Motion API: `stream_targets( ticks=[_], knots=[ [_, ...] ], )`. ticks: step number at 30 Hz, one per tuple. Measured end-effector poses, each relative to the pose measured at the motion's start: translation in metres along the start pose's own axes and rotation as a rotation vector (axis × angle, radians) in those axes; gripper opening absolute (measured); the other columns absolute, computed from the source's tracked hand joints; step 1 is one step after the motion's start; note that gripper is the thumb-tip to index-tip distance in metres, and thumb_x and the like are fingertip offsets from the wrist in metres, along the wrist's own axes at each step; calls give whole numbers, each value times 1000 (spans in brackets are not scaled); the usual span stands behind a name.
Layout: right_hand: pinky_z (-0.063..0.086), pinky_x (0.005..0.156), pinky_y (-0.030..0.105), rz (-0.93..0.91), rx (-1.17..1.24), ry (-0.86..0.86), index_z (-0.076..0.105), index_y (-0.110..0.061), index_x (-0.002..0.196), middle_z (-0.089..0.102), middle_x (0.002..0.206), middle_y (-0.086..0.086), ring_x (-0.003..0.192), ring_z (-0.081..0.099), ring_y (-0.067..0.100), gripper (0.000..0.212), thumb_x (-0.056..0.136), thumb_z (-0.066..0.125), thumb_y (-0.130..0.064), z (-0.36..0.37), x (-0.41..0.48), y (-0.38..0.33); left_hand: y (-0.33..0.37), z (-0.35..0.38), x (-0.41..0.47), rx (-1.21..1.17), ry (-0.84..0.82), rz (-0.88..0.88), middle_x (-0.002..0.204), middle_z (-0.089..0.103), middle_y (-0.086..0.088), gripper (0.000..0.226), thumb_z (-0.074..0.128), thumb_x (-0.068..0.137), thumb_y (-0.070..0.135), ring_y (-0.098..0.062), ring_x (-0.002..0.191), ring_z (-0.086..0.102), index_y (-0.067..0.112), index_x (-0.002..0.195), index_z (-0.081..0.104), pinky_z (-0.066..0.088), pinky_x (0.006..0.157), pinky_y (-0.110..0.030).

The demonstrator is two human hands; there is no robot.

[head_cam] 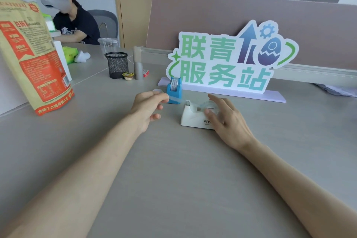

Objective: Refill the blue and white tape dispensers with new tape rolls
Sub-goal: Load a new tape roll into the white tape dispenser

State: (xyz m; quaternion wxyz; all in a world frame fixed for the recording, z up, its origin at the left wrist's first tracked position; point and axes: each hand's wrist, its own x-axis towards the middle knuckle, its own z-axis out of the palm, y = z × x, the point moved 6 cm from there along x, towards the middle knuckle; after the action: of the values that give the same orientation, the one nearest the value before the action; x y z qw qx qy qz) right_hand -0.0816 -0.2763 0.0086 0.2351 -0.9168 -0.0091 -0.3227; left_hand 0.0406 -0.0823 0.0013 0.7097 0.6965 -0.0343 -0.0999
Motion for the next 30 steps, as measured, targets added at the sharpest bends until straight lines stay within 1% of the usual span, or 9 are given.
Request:
stream_targets(
  ticks=[3,8,11,14,19,23,25,27,30],
  knots=[
    [34,74,17,-16,-1,-4,44,-16,142,54,122,2,72,54,-3,47,98,50,-32,2,0,1,1,0,1,-8,-3,10,84,67,2,4,69,76,17,-10,66,48,20,78,69,32,38,-15],
    [33,71,17,-12,-5,-9,42,-16,143,50,115,-5,72,53,-7,49,98,50,-32,2,0,1,8,1,2,2,-19,45,84,66,1,7,68,78,17,-9,65,47,21,72,68,31,38,-15],
    [33,72,17,-17,-8,-11,42,-16,143,51,117,-3,72,53,-4,49,98,50,-32,2,1,0,9,-2,2,27,-8,53,84,66,1,5,67,78,18,-9,66,47,21,74,68,32,39,-16],
    [33,72,17,-21,-6,-8,42,-16,143,54,120,1,73,50,8,48,98,51,-30,2,1,0,4,-4,1,60,16,38,87,69,2,3,68,78,20,-10,70,48,21,80,69,34,40,-17],
    [33,73,15,-19,-13,-5,43,-15,142,55,122,4,77,50,9,48,97,51,-29,2,0,-1,-1,-6,1,123,36,46,84,67,5,5,67,77,21,-10,68,47,21,81,70,33,43,-19],
    [34,74,16,-13,-22,-14,43,-15,142,55,125,4,85,53,12,48,97,51,-30,3,1,0,-3,-3,3,262,70,173,75,64,13,5,65,75,20,-12,69,54,23,74,69,38,51,-21],
    [34,75,17,-12,-25,-17,43,-15,142,55,127,4,92,51,13,48,97,51,-30,3,1,1,-4,1,2,359,61,242,77,64,17,5,64,76,24,-10,77,59,26,80,67,45,61,-23],
    [35,75,18,-8,-29,-18,43,-15,142,55,128,4,92,50,13,48,97,51,-30,4,1,1,-5,5,1,477,43,296,75,62,19,9,63,77,25,-11,81,61,27,86,64,49,70,-27],
    [35,76,19,-1,-32,-17,44,-14,141,54,129,5,89,52,13,47,97,51,-29,3,0,1,-6,13,-2,640,10,381,73,62,15,7,60,78,24,-15,79,61,26,85,61,49,69,-30]
  ],
)
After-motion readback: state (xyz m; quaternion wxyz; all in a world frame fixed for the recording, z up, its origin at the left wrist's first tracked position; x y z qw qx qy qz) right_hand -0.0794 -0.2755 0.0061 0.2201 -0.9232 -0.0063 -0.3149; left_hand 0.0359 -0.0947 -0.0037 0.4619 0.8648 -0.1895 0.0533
